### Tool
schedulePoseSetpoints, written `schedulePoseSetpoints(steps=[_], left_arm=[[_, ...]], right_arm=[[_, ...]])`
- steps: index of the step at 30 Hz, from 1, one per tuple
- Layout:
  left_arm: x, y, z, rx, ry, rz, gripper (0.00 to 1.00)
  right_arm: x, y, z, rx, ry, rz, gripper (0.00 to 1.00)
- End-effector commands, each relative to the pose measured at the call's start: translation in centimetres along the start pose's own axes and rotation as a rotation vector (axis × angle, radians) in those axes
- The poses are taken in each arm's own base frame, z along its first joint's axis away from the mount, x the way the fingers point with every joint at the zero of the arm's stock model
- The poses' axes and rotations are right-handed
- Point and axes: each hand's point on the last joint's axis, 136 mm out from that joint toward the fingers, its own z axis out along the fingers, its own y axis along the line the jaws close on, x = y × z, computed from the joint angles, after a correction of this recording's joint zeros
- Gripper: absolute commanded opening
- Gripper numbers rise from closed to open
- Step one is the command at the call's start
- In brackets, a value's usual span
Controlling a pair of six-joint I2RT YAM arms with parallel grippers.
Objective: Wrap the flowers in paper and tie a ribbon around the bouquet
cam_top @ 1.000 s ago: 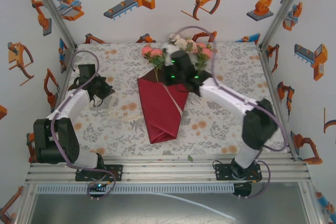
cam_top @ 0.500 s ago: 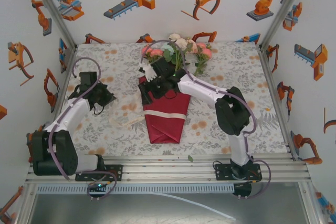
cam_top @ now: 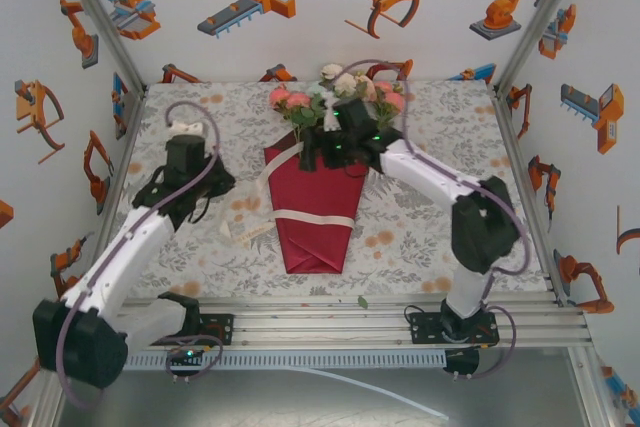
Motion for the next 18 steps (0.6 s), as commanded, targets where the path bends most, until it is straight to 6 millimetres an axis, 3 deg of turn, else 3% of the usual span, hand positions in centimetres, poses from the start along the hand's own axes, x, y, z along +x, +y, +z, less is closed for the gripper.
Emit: schedulePoseSetpoints(steps=[1,3,4,5,7,8,12,15,18], left_arm=[[-4.3,-10.6,3.1,0.275,-0.097,0.264,0.00],[-2.0,-17.0,5.6,0.413,0.000,0.382,0.00],[-0.3,-20.1,6.3,0.498,0.036,0.422,0.05],[1.6,-22.8,6.5,0.571,0.061,0.475,0.14],[3.6,-25.7,5.9,0.648,0.032,0.559,0.42],[3.8,-26.2,5.4,0.686,0.010,0.570,0.54],[1.1,-25.1,2.2,0.780,-0.073,0.562,0.61],[-1.2,-23.0,-0.8,0.802,-0.159,0.570,0.62],[-3.5,-19.1,-2.1,0.665,-0.246,0.537,0.62]], right_arm=[[-1.8,-4.7,-5.0,0.179,-0.173,0.138,0.77],[-0.7,-7.2,-7.2,0.255,-0.209,0.187,0.77],[-0.1,-8.4,-8.4,0.290,-0.228,0.211,0.77],[0.4,-9.5,-9.6,0.321,-0.249,0.230,0.78],[1.3,-11.1,-11.4,0.365,-0.273,0.250,0.78],[1.7,-11.8,-12.2,0.377,-0.280,0.254,0.78],[1.4,-12.5,-13.1,0.378,-0.274,0.172,0.78],[0.3,-11.2,-11.4,0.309,-0.217,0.040,0.77],[-0.2,-8.9,-7.9,0.182,-0.118,-0.105,0.75]])
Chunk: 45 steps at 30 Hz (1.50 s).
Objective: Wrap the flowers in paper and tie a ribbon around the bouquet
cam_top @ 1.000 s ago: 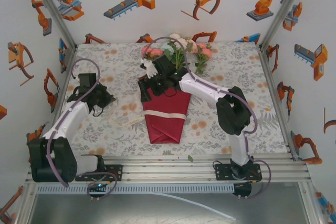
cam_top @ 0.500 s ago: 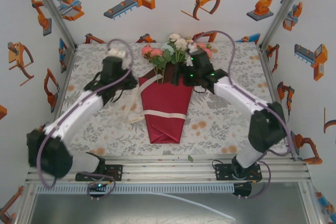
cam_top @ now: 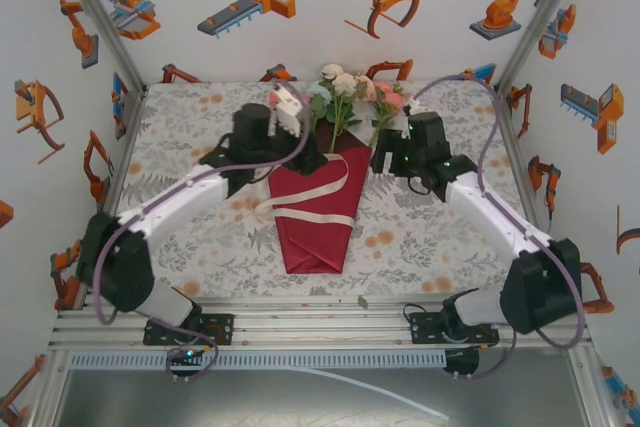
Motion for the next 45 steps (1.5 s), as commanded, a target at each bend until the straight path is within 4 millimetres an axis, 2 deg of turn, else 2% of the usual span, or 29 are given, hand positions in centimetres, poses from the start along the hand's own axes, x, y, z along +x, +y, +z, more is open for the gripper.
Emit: schedulePoseSetpoints(steps=[1,3,6,8,10,13,16,18,20,24,28,32,37,40,42,45], left_arm=[[-3.5,1.0,-4.7,-0.087,-0.139,0.076,0.62],[-2.6,2.4,-6.2,-0.161,-0.104,0.064,0.62],[-0.5,2.8,-7.2,-0.185,-0.034,0.078,0.63],[0.8,1.6,-7.3,-0.114,-0.004,0.101,0.63],[1.9,-0.4,-7.1,-0.002,0.015,0.128,0.64],[4.2,-3.2,-6.6,0.190,0.088,0.157,0.67],[7.0,-4.3,-5.5,0.259,0.204,0.184,0.67],[8.4,-4.9,-4.7,0.277,0.249,0.232,0.68],[9.4,-5.5,-3.9,0.295,0.273,0.289,0.68],[11.6,-6.5,-1.0,0.353,0.329,0.332,0.68],[14.1,-6.9,1.8,0.386,0.409,0.352,0.68],[15.4,-6.8,3.9,0.397,0.406,0.369,0.74],[17.8,-7.2,5.2,0.467,0.462,0.323,0.73],[20.2,-6.8,5.6,0.445,0.546,0.326,0.65],[20.7,-6.9,5.8,0.440,0.550,0.323,0.57],[20.5,-7.2,5.6,0.446,0.530,0.299,0.34]], right_arm=[[-0.7,4.6,2.4,-0.147,0.053,-0.254,0.75],[-0.5,5.9,5.3,-0.112,0.114,-0.341,0.76],[-0.6,5.4,10.2,-0.047,0.199,-0.301,0.74],[-0.1,6.4,12.7,-0.096,0.243,-0.283,0.70],[0.8,7.5,14.3,-0.157,0.280,-0.252,0.65],[1.6,8.2,15.5,-0.195,0.321,-0.192,0.54],[1.5,8.4,15.3,-0.204,0.317,-0.170,0.34],[0.8,8.4,14.6,-0.193,0.300,-0.167,0.11],[-0.4,8.7,13.3,-0.193,0.272,-0.151,0.00],[-3.0,10.3,10.3,-0.243,0.192,-0.070,0.00],[-4.0,10.1,9.3,-0.219,0.153,-0.003,0.00],[-3.7,9.9,9.4,-0.212,0.164,0.011,0.00],[-2.6,9.3,10.1,-0.193,0.192,0.034,0.00],[-2.5,9.0,10.3,-0.178,0.198,0.052,0.00],[-2.6,8.9,10.3,-0.174,0.200,0.053,0.00],[-2.7,8.4,10.2,-0.145,0.195,0.051,0.00]])
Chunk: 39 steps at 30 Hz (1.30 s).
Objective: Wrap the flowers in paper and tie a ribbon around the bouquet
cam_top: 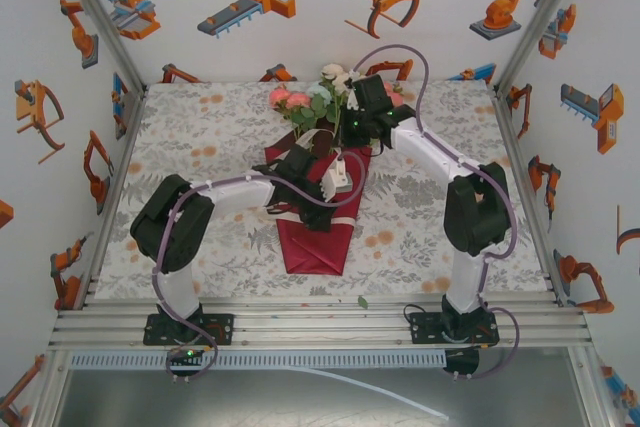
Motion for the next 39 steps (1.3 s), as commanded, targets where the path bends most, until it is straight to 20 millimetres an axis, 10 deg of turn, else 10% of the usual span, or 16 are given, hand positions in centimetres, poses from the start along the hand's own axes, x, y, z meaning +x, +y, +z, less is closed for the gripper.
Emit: schedulePoseSetpoints(steps=[1,8,18,23,31,39], left_arm=[[-1.0,-0.8,-0.5,0.016,-0.037,0.017,0.26],[-4.1,-1.8,-3.6,-0.019,-0.167,0.045,0.00],[-8.4,-1.8,-7.5,-0.108,-0.340,0.103,0.00],[-8.4,1.0,-6.8,-0.191,-0.334,0.023,0.00],[-8.9,6.3,-5.1,-0.330,-0.280,-0.166,0.00],[-8.8,7.8,-4.7,-0.289,-0.354,-0.293,0.00]], right_arm=[[-0.2,-1.1,-0.2,0.051,-0.009,0.019,0.00],[1.7,-1.8,0.1,0.053,0.038,0.025,0.00],[13.5,3.3,-0.8,-0.216,0.291,0.022,0.14],[10.9,-1.2,-4.8,-0.078,0.162,0.124,0.43],[11.3,-2.9,-10.1,0.015,-0.012,0.300,0.38],[14.6,0.5,-5.6,0.003,-0.067,0.437,0.45]])
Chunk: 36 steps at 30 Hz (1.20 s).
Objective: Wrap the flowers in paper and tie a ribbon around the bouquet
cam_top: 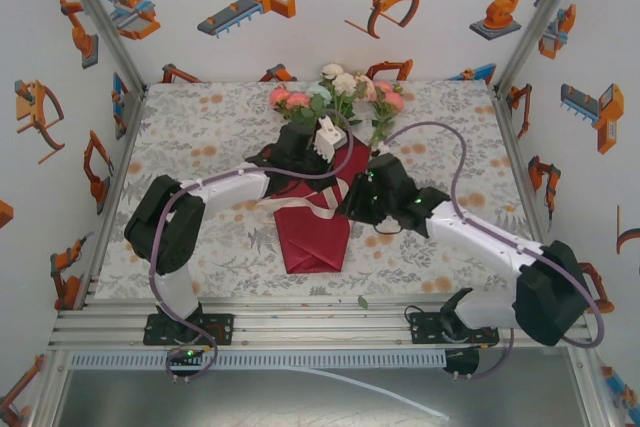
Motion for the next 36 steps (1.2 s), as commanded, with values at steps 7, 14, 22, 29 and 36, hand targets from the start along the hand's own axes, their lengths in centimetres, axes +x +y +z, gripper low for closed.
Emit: schedulePoseSetpoints(steps=[7,14,22,29,36], left_arm=[[-0.7,-0.4,-0.7,0.046,-0.044,-0.049,0.00],[-0.7,-0.3,-0.7,0.041,-0.045,-0.047,0.00],[-0.6,-0.2,-0.5,0.041,-0.039,-0.047,0.00],[-0.8,-0.1,-0.6,0.037,-0.042,-0.050,0.00],[0.3,1.9,-0.2,-0.058,0.009,-0.080,0.00]], right_arm=[[-3.4,0.5,6.3,0.000,-0.118,0.222,0.51],[-2.5,-1.9,6.9,0.103,-0.102,0.215,0.44],[-3.5,-1.1,6.5,0.019,-0.132,0.309,0.56],[-2.4,-3.7,9.3,0.113,-0.091,0.418,0.50],[-3.0,-2.0,5.5,0.058,-0.123,0.270,0.00]])
